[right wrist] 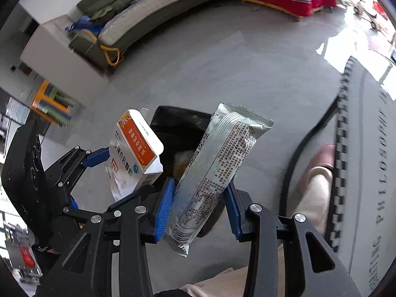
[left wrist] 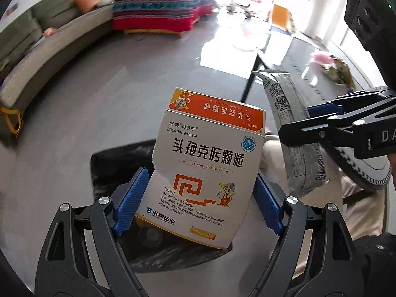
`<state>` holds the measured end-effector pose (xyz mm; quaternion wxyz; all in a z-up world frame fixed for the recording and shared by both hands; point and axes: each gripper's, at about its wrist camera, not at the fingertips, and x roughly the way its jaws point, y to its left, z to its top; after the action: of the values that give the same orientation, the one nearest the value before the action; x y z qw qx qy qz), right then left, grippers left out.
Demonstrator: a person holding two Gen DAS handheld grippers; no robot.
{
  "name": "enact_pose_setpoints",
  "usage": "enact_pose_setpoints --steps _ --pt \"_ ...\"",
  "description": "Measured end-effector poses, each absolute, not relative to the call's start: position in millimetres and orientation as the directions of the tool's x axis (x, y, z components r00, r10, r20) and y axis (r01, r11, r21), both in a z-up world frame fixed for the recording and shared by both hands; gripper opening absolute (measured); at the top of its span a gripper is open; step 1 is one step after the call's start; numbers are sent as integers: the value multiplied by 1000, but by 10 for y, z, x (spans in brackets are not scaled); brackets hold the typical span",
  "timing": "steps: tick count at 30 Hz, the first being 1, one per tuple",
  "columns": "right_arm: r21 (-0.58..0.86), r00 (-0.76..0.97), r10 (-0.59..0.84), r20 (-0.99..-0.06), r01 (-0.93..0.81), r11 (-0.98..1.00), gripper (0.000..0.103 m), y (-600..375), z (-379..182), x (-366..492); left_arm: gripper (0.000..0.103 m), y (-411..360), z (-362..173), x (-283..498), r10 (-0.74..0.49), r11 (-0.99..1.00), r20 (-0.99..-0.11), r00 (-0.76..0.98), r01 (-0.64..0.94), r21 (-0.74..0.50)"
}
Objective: Collect trash
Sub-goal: 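Open both tools to drop the box and wrapper into the bin, then move both tools back over the table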
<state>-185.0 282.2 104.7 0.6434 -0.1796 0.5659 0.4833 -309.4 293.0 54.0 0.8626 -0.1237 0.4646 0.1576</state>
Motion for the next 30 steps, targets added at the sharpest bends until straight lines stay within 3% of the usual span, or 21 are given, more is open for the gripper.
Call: enact_pose_setpoints --steps 3,4,5,6,7,10,14,30 --pt "336 -149 412 -899 -838 429 43 2998 1010 -1989 82 3040 475 -3290 171 898 -847 504 -434 -76" --pt "344 -168 408 -897 -846 407 48 3081 1003 -2032 84 3071 463 -3346 175 890 -847 501 -449 -81" --pt "339 -172 402 -899 -855 393 56 3126 1009 -2057 86 3124 452 -3427 176 880 -847 502 -466 -94" --pt "319 -155 399 -904 -866 385 76 3211 1030 -2096 97 3179 458 -3505 190 868 -844 502 -488 -96" --pt "314 -139 416 -899 -866 388 82 3212 1059 -2092 98 3220 481 -3578 223 850 -832 507 -519 -89" --pt "326 -143 444 -885 -870 369 82 3271 1145 -2123 98 3368 511 -3768 285 786 -819 498 -610 -98" --pt "331 -152 451 -880 -876 350 82 3239 1176 -2154 98 3513 506 -3901 271 737 -822 500 -658 -157" --pt "356 -123 504 -855 -846 398 82 2902 1316 -1980 98 3239 604 -3493 244 826 -830 502 -556 -93"
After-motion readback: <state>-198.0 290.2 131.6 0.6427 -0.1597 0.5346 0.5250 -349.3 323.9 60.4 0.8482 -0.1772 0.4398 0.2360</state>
